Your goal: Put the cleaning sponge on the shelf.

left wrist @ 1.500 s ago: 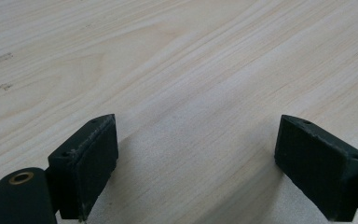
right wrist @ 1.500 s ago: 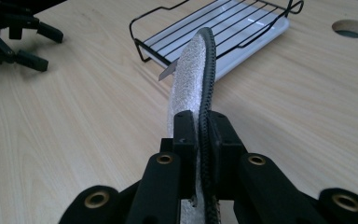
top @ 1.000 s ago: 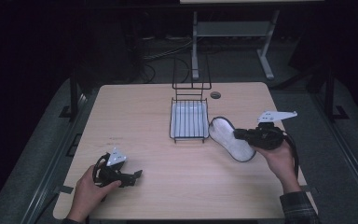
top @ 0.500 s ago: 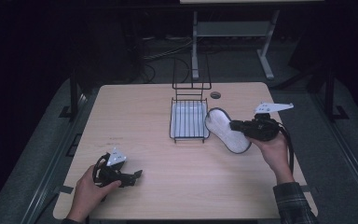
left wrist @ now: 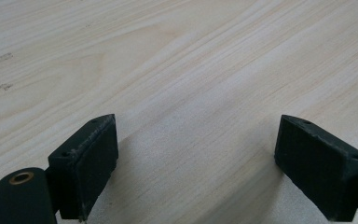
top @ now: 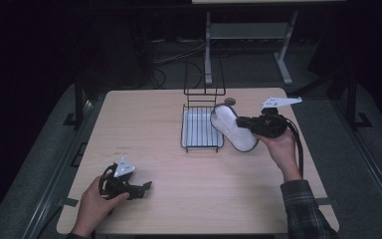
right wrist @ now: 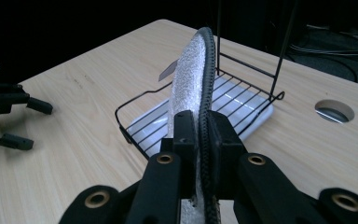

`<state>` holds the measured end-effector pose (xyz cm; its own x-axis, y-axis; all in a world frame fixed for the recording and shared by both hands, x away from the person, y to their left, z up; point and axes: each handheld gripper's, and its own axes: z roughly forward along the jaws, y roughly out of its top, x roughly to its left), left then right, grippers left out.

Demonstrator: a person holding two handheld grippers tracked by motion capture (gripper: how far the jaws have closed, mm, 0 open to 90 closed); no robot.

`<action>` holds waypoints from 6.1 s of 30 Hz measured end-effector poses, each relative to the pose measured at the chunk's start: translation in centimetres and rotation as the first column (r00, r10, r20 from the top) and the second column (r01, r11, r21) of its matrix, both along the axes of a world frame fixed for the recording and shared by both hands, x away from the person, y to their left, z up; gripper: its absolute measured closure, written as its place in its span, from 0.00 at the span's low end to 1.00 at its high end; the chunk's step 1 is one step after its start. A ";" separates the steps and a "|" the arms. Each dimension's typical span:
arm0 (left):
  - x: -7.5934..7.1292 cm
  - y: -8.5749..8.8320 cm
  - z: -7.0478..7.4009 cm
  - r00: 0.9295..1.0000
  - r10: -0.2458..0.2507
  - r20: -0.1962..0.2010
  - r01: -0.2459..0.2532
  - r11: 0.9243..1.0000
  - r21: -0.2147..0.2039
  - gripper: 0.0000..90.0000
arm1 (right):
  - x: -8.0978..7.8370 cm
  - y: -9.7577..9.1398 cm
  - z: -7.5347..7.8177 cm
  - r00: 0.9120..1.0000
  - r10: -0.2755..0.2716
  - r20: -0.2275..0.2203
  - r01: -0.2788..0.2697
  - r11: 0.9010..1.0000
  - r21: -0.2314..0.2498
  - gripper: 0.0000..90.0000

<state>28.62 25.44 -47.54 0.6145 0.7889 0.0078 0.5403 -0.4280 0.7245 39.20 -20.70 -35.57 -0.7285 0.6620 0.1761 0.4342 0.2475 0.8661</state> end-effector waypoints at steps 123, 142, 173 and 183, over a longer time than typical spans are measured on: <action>0.0 0.0 0.0 1.000 0.001 0.000 -0.001 1.000 0.000 0.14 | 6.4 5.2 -6.8 0.993 -0.072 -0.096 0.057 0.986 -0.157 1.00; 0.0 0.0 0.0 1.000 0.001 -0.001 -0.001 1.000 0.000 0.14 | 4.0 8.6 -7.2 0.991 0.078 -0.112 -0.101 0.972 -0.214 1.00; 0.0 0.0 0.0 1.000 0.001 0.000 -0.001 1.000 0.000 0.14 | -1.7 -0.4 -6.2 0.990 -0.104 -0.090 0.083 0.974 -0.209 0.37; 0.0 0.0 0.0 1.000 0.001 -0.001 -0.001 1.000 -0.001 0.14 | -4.2 -2.2 -6.6 0.986 -0.134 -0.096 0.111 0.971 -0.211 0.29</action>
